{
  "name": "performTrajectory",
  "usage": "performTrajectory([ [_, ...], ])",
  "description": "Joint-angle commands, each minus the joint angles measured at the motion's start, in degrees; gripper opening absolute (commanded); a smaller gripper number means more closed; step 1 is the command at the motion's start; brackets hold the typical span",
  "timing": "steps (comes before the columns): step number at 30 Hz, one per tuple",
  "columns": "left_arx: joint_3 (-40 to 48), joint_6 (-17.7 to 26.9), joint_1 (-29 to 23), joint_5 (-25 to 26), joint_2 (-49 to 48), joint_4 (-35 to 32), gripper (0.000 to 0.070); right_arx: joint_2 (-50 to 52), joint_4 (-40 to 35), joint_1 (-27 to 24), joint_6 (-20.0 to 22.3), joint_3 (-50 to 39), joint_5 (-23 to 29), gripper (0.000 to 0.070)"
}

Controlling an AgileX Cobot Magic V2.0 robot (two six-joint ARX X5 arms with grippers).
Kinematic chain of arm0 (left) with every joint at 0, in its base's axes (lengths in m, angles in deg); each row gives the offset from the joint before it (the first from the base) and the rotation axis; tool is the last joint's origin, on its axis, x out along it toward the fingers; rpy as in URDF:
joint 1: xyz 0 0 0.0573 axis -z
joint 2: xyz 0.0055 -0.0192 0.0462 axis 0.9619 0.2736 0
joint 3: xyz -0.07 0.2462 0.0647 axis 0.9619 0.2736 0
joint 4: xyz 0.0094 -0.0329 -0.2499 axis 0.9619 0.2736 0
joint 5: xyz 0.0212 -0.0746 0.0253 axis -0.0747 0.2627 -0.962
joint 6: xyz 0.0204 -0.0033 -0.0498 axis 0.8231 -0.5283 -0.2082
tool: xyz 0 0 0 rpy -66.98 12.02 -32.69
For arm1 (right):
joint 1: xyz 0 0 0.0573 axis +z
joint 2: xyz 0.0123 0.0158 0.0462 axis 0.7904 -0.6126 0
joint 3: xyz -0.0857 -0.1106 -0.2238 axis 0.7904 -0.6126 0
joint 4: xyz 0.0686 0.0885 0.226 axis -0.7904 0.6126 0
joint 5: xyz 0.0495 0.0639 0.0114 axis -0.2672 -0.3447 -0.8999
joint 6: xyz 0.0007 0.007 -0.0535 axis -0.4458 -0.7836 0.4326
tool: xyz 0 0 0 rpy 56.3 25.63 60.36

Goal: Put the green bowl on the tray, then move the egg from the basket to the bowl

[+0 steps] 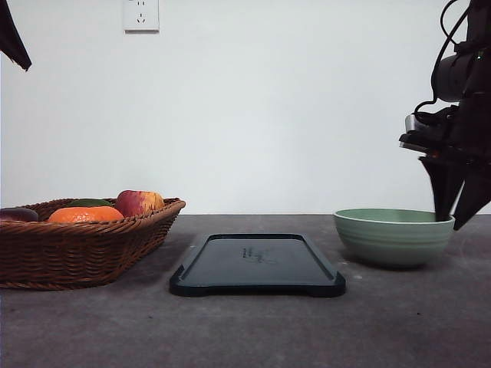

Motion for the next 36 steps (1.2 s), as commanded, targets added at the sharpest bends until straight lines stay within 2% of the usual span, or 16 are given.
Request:
performTrajectory([
  [1,-1.45,0.39,0.11,0.31,0.37,-0.48,0.035,-0.91,-0.19,-0.02,0.79,1.42,0.2,0.0],
  [6,-1.45,0.39,0.11,0.31,0.37,-0.48,0.035,-0.9,6.8,0.04,0.79,5.41,-0.03,0.0],
  [11,-1.45,0.41,0.11,0.31,0.37,-0.52,0.035,-0.91,16.42,1.68,0.82,14.45,-0.38,0.0],
  [14,-1.45,0.41,0.11,0.31,0.37,-0.54,0.035,-0.92,18.94,4.06,0.8,20.23,-0.54,0.0],
  [20,-1.45,0.41,0.11,0.28,0.37,-1.11,0.035,-0.98,17.55,11.03,-0.18,28.77,-0.42,0.0],
  [27,-1.45,0.41,0.11,0.28,0.37,-1.25,0.035,-2.08,10.34,19.05,-2.44,30.56,-0.29,0.0],
  [36,-1.45,0.41,0.11,0.28,0.37,-1.25,0.035,-9.12,8.16,23.01,-2.84,30.56,2.84,0.0],
])
